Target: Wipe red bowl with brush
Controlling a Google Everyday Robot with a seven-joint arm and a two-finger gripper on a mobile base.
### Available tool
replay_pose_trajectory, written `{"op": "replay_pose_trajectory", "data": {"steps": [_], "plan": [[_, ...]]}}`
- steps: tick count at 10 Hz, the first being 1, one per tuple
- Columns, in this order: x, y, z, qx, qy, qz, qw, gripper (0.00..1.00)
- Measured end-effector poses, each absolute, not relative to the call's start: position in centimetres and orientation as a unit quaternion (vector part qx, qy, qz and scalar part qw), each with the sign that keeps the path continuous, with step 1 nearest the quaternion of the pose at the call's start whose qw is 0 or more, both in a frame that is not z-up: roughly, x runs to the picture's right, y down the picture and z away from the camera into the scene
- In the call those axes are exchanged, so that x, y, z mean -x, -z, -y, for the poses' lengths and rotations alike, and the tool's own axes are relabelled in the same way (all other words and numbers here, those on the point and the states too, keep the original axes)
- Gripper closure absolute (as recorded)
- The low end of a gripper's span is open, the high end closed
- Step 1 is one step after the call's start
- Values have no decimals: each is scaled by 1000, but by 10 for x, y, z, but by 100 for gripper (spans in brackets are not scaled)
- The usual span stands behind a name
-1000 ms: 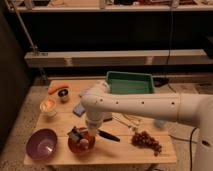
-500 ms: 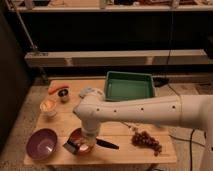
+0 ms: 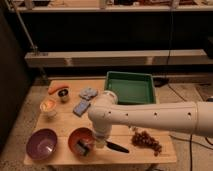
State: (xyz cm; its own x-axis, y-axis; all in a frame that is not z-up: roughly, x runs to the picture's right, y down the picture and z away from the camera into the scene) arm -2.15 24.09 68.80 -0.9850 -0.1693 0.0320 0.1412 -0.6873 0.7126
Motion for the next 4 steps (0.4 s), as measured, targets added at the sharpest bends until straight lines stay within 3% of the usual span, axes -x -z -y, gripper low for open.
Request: {"op": "replay_pose_trajectory", "data": {"steps": [4], "plan": [[4,-714,-217,3,917,380,119,100]]}}
